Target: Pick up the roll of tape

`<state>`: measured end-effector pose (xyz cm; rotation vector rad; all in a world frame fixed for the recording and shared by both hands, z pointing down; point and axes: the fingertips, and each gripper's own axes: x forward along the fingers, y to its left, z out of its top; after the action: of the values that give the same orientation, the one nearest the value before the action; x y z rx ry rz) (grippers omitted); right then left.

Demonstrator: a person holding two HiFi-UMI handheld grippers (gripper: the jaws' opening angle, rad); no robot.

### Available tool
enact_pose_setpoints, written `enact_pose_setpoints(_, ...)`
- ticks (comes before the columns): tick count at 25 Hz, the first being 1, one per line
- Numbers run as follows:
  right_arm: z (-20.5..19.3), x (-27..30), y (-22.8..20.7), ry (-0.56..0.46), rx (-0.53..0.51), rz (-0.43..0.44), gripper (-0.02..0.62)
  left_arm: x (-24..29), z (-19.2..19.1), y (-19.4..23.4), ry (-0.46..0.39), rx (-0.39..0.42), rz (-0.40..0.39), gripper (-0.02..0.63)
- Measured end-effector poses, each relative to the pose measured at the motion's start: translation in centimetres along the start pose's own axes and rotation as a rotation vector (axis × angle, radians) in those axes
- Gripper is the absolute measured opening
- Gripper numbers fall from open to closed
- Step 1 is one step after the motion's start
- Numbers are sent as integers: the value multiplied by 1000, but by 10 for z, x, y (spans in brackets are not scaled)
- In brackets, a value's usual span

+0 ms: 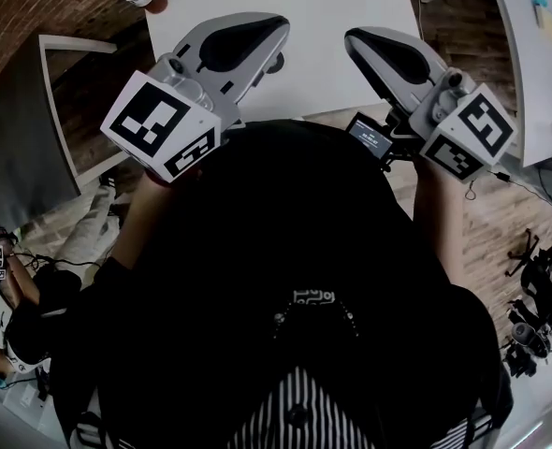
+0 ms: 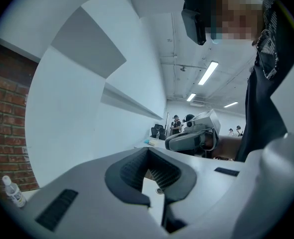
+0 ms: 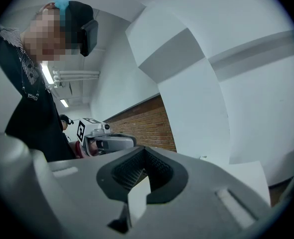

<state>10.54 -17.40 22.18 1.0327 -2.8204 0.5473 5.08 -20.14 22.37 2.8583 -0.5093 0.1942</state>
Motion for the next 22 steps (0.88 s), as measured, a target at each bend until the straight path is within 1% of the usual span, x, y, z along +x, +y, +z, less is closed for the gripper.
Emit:
enact_pose_setpoints(3, -8, 1, -7, 20, -2, -17, 3, 3, -8, 3, 0, -13, -4, 5)
enact_pose_setpoints(7, -15, 10, -2, 34, -11, -67, 5, -17, -18, 7, -10, -30, -3, 5)
enact_pose_setpoints(10, -25, 9, -9, 36, 10, -120, 5, -21, -34, 6, 10, -51, -18, 5)
enact_pose_setpoints(13, -39, 10, -22, 73, 16, -155, 5, -16, -53, 9, 15, -82, -32, 5)
enact_pose_setpoints(17, -48, 23, -27, 109, 30, -168, 5, -21, -69, 18, 28, -120, -47, 5)
enact_pose_setpoints(22, -49, 33, -24, 133, 43, -175, 8, -28, -72, 20, 42, -135, -64, 5)
